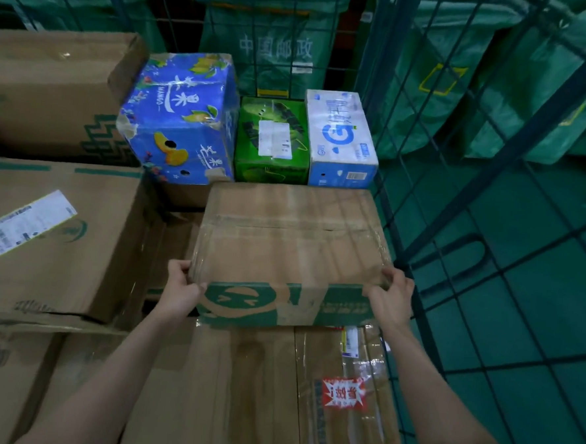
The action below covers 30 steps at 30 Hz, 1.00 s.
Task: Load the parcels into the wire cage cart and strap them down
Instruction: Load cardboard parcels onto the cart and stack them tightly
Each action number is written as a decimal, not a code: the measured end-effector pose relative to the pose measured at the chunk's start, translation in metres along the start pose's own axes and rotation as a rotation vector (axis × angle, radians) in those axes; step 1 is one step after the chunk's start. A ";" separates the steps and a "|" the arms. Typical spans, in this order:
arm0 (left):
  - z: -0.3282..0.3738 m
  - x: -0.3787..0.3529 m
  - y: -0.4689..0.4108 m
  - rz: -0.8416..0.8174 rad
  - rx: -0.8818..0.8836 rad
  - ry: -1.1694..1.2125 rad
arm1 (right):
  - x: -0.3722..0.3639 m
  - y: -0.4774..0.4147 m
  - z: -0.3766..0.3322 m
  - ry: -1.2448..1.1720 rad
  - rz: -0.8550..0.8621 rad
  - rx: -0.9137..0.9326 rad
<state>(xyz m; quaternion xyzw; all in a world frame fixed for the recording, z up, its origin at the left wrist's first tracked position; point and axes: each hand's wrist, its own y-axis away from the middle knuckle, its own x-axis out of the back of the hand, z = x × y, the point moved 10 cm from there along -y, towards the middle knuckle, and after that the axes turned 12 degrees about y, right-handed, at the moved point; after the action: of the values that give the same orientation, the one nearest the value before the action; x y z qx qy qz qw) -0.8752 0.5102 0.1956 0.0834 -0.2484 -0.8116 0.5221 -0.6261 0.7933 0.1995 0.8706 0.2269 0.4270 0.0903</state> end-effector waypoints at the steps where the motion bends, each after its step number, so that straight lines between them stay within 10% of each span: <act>1: -0.003 0.001 -0.002 0.009 -0.003 -0.026 | -0.003 -0.001 0.001 0.015 -0.022 0.008; 18: -0.019 0.024 0.035 0.103 0.046 -0.147 | -0.029 0.039 -0.032 0.226 -0.167 0.034; 30: 0.012 0.107 0.113 0.227 -0.043 0.054 | -0.097 0.151 -0.127 0.384 -0.368 0.380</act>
<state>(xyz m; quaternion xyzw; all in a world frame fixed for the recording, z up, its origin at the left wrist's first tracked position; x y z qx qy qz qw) -0.8364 0.3811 0.2751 0.0655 -0.2247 -0.7497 0.6190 -0.7296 0.6098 0.2627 0.7198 0.4689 0.5101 -0.0426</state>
